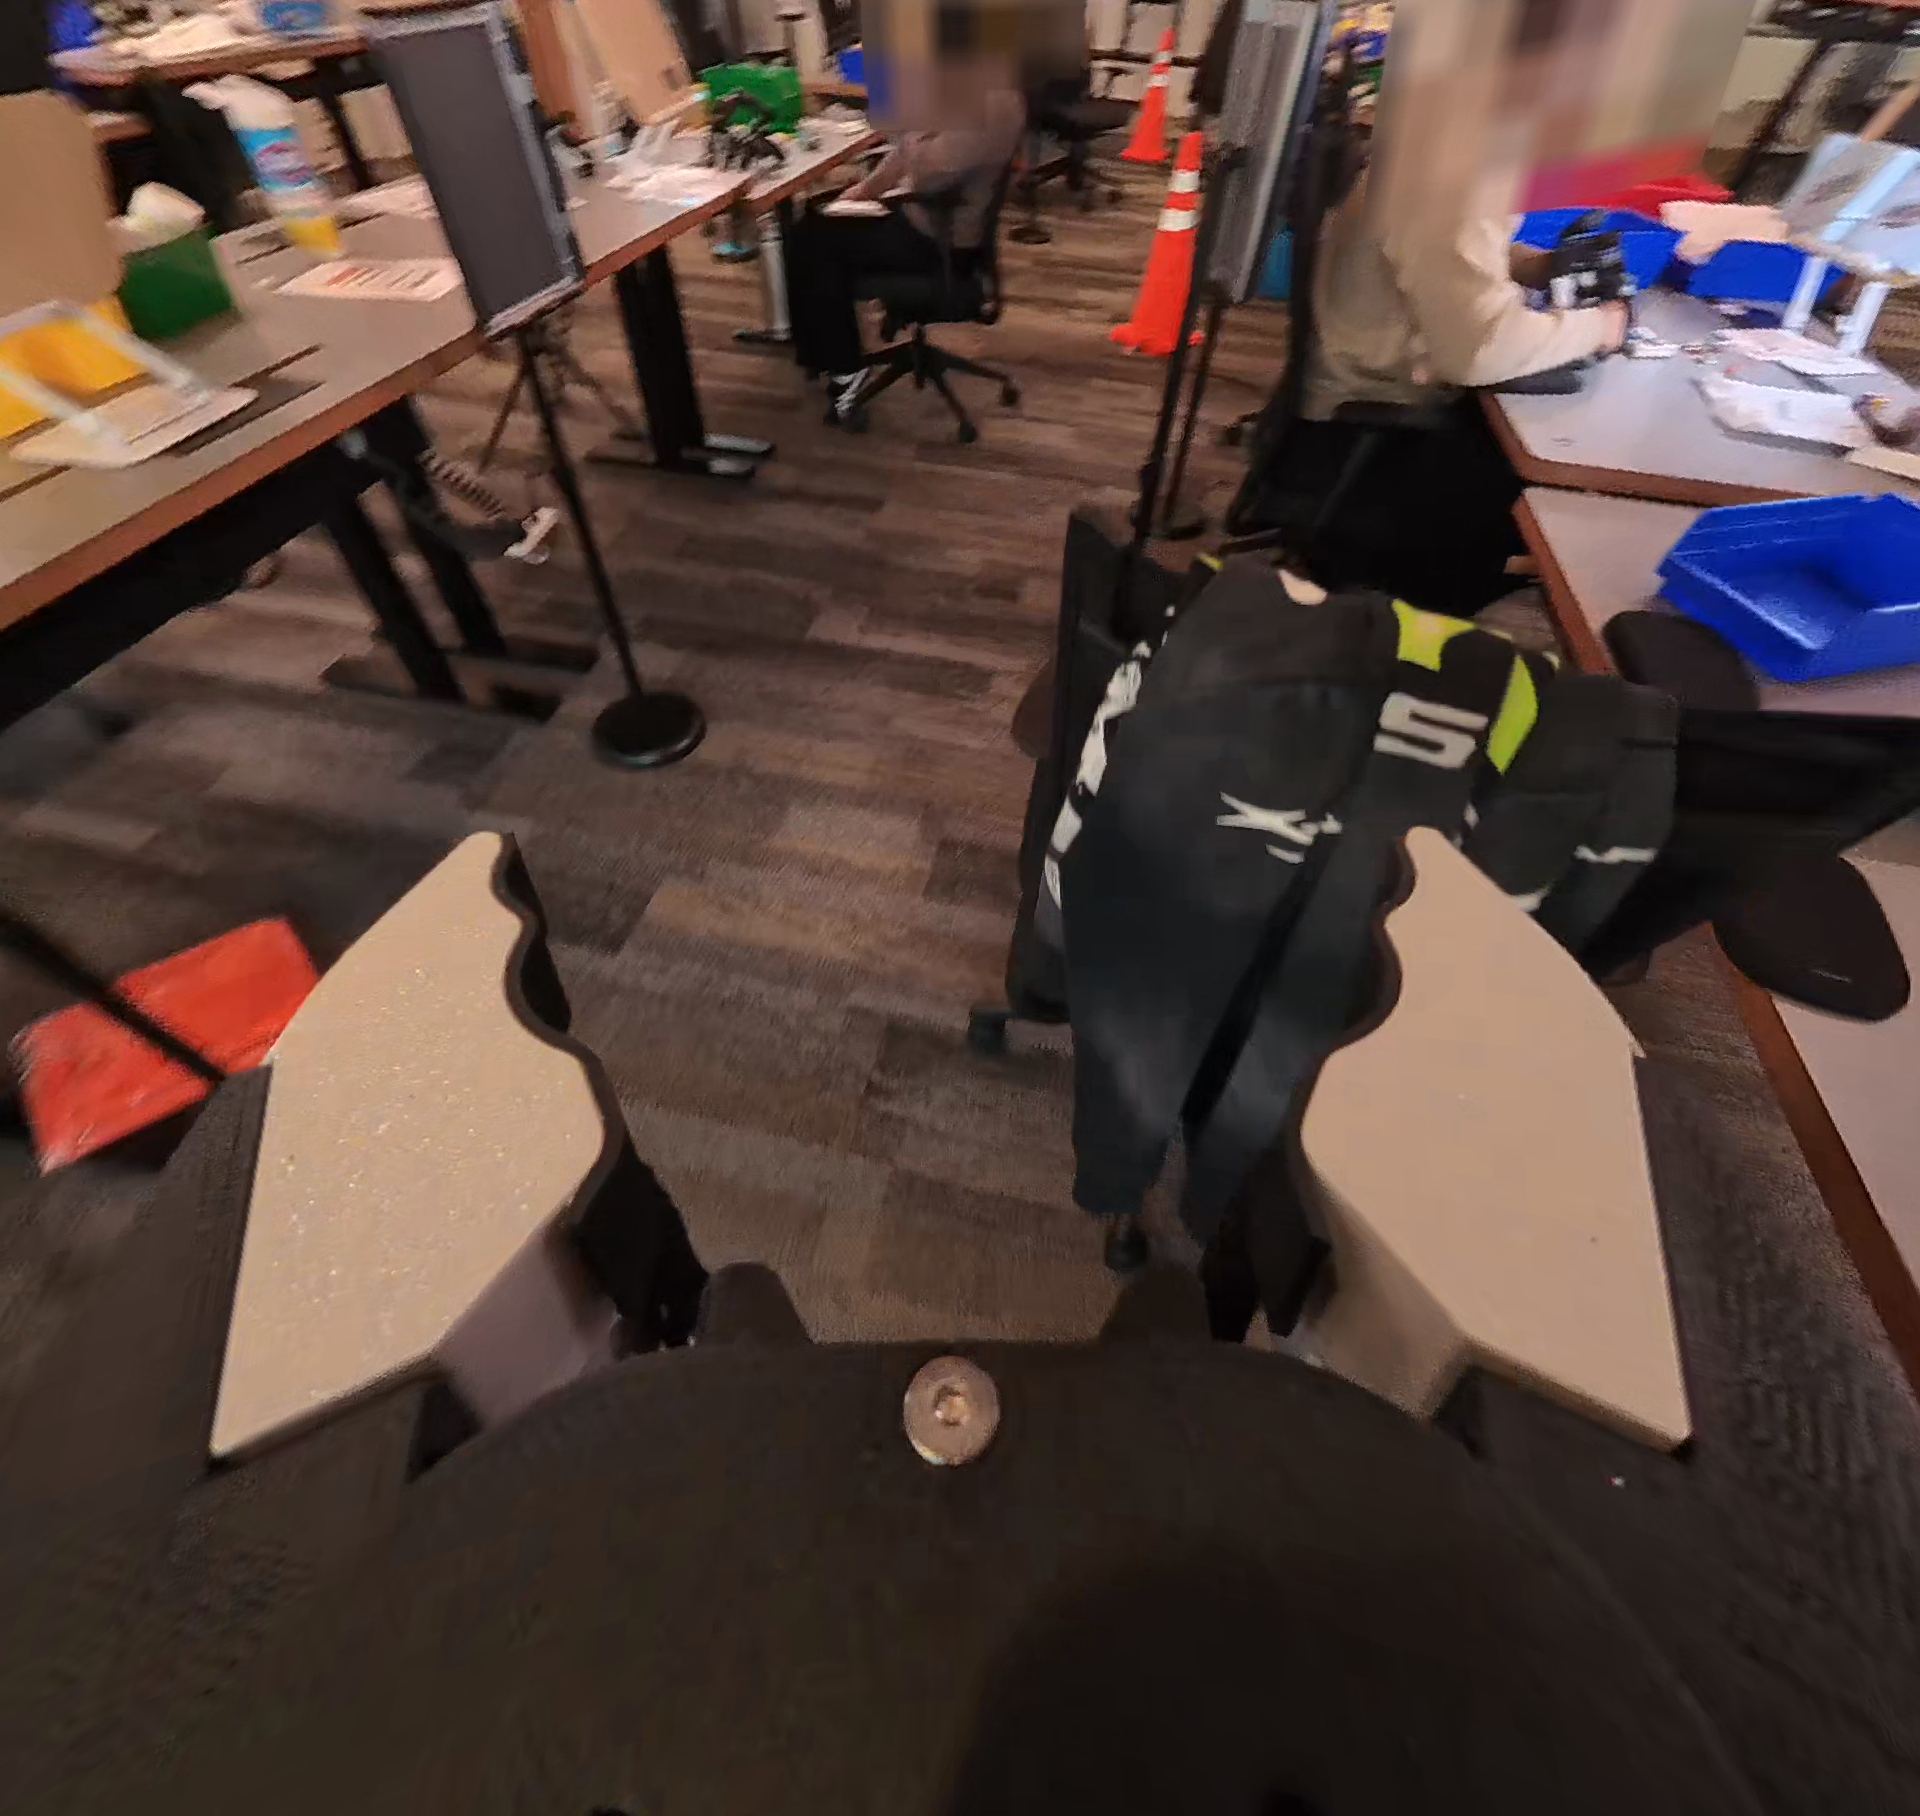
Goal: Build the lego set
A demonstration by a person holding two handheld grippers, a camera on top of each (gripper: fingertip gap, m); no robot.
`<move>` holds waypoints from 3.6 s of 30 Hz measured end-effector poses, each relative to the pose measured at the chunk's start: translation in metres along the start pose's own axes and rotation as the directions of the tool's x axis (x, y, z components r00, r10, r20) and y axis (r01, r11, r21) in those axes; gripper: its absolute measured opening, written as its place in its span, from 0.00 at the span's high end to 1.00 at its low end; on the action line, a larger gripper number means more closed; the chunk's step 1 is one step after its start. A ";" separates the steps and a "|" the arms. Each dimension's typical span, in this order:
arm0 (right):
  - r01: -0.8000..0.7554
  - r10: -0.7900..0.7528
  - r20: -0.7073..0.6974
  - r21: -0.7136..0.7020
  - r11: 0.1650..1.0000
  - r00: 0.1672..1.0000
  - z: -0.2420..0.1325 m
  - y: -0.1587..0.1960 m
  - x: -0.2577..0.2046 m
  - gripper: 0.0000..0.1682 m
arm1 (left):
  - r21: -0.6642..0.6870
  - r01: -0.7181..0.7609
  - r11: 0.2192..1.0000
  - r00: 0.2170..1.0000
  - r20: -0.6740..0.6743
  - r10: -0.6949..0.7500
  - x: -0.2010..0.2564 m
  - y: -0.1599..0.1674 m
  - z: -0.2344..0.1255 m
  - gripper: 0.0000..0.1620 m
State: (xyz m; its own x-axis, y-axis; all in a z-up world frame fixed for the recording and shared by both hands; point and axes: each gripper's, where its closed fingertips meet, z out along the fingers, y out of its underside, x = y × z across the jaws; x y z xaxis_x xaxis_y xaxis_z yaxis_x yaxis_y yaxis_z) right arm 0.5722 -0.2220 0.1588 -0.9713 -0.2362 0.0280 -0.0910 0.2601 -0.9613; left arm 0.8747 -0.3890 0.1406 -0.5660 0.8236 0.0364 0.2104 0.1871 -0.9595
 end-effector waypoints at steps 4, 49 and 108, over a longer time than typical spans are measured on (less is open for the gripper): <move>-0.012 0.009 -0.122 -0.025 1.000 0.993 0.046 -0.003 0.063 0.95 | -0.056 -0.035 0.998 0.995 -0.095 0.030 -0.027 -0.010 0.107 0.11; -0.368 0.381 -0.924 0.344 0.863 0.029 0.171 -0.002 0.543 0.95 | 0.347 -0.570 0.745 -0.117 -0.931 0.345 0.175 -0.212 0.937 0.11; -0.167 0.336 -0.596 0.322 0.932 0.729 -0.065 0.331 0.536 0.95 | 0.556 -0.260 0.789 -0.168 -0.831 0.530 0.523 0.133 0.782 0.58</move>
State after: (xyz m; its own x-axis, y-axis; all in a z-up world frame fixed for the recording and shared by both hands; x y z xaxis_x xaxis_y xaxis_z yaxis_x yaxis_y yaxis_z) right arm 0.0075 -0.2013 -0.1264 -0.8696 0.4737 -0.1394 0.1479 -0.0196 -0.9888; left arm -0.0167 -0.3516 -0.1864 0.8693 0.4053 -0.2831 -0.1304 -0.3643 -0.9221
